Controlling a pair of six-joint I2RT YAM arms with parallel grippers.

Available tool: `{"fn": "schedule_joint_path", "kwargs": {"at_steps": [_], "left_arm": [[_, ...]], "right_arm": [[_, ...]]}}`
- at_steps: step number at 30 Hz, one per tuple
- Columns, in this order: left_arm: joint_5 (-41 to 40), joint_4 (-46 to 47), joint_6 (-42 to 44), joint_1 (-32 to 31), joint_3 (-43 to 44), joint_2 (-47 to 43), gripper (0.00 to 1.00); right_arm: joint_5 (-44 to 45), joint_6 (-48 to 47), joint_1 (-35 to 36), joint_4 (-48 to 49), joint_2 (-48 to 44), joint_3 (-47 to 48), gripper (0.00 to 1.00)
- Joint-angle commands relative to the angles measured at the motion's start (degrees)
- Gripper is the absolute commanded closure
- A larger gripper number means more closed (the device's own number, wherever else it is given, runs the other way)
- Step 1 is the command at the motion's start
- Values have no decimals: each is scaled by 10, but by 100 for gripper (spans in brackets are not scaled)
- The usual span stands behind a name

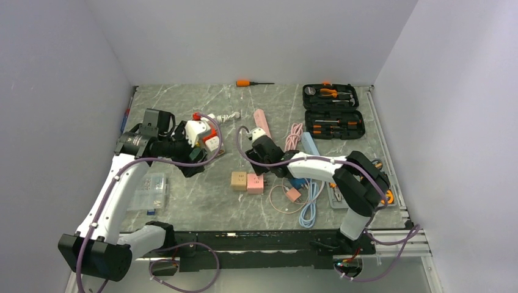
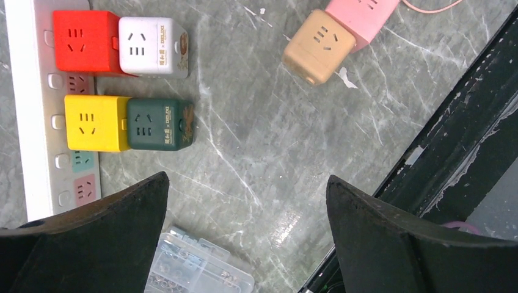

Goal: Pull the plug off the socket
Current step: Remove the plug from the socket.

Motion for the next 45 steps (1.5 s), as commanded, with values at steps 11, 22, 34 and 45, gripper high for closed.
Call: {"fn": "schedule_joint_path", "kwargs": {"at_steps": [11, 22, 34, 45], "left_arm": [[3, 38, 2, -1, -22, -23, 1], [-7, 51, 13, -1, -37, -33, 1], [-15, 87, 10, -1, -65, -65, 1], [-56, 63, -17, -1, -34, -55, 1]], "right_arm": [[-93, 28, 16, -2, -118, -79, 40], [-32, 42, 36, -49, -173, -94, 15], [-80, 56, 55, 28, -234, -97, 0], [-98, 59, 46, 57, -219, -112, 0]]}}
